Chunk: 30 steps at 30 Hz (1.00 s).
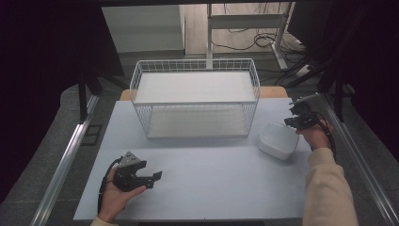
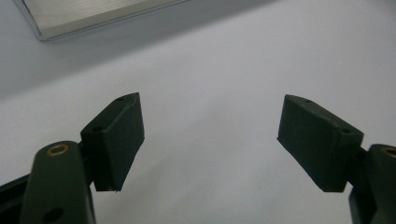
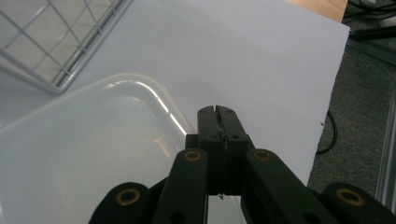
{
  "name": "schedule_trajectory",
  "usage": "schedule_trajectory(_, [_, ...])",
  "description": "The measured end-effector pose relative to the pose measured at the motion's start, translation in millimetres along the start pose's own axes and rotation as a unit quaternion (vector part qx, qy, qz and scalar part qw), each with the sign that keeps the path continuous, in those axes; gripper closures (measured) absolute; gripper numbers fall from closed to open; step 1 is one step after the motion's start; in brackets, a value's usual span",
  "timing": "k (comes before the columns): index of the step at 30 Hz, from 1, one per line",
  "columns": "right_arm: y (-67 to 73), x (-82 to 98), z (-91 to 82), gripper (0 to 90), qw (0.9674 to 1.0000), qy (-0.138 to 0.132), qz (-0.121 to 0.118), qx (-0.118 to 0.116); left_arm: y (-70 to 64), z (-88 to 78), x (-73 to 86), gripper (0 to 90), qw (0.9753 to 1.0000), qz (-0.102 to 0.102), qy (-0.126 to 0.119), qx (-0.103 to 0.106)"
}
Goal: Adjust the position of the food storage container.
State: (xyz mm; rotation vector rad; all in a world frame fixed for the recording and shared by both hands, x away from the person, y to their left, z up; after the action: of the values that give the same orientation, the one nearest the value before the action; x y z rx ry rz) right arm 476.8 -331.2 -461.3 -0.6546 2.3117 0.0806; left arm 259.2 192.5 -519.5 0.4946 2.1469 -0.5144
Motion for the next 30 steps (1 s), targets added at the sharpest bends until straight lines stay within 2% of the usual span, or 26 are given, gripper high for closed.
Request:
schedule_trajectory(3, [-4.4, 1.8, 3.9, 89.1, 1.0, 0.005, 0.002, 0.004, 0.1, 0.8, 0.7, 22.1, 1.0, 0.0, 0.003, -0.002])
schedule_trajectory(8, [-4.4, 3.8, 7.2, 89.1, 0.9999, 0.009, -0.009, 0.01, 0.3, 1.8, 1.4, 22.1, 1.0, 0.0, 0.005, -0.004])
schedule_trajectory(15, [-4.4, 5.0, 7.1, 89.3, 0.9999, 0.012, -0.003, 0.003, -1.4, 1.3, 0.4, 22.0, 1.0, 0.005, -0.002, 0.002])
schedule_trajectory(19, [2.1, 7.1, 8.5, 89.3, 0.9995, 0.027, -0.016, -0.006, -1.0, 2.2, 1.4, 22.0, 1.0, 0.005, 0.002, 0.001])
schedule_trajectory(24, [9.5, 8.5, 7.4, 89.3, 0.999, 0.038, -0.014, -0.018, -0.4, 2.1, 1.8, 22.0, 1.0, 0.004, 0.002, 0.0])
schedule_trajectory(26, [16.8, 9.9, 4.4, 89.3, 0.9983, 0.046, -0.022, -0.028, -1.1, 2.4, 1.9, 22.0, 1.0, 0.006, 0.003, -0.002])
schedule_trajectory(30, [23.1, 12.1, 1.0, 89.3, 0.9984, 0.04, -0.021, -0.035, -2.7, 2.9, 1.8, 22.0, 1.0, 0.008, 0.004, 0.0])
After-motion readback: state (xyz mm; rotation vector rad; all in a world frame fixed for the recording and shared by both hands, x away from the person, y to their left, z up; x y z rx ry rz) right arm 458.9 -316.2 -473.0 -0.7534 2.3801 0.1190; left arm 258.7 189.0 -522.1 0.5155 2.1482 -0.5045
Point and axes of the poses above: each handheld gripper's, and its own axes: z roughly forward along the jaws, x roughly out of its underside, y roughly to its left, the point moved 3 cm from there along z, roughly forward along the jaws, and after that the axes turned 7 degrees about -y, right-handed, at the moved point
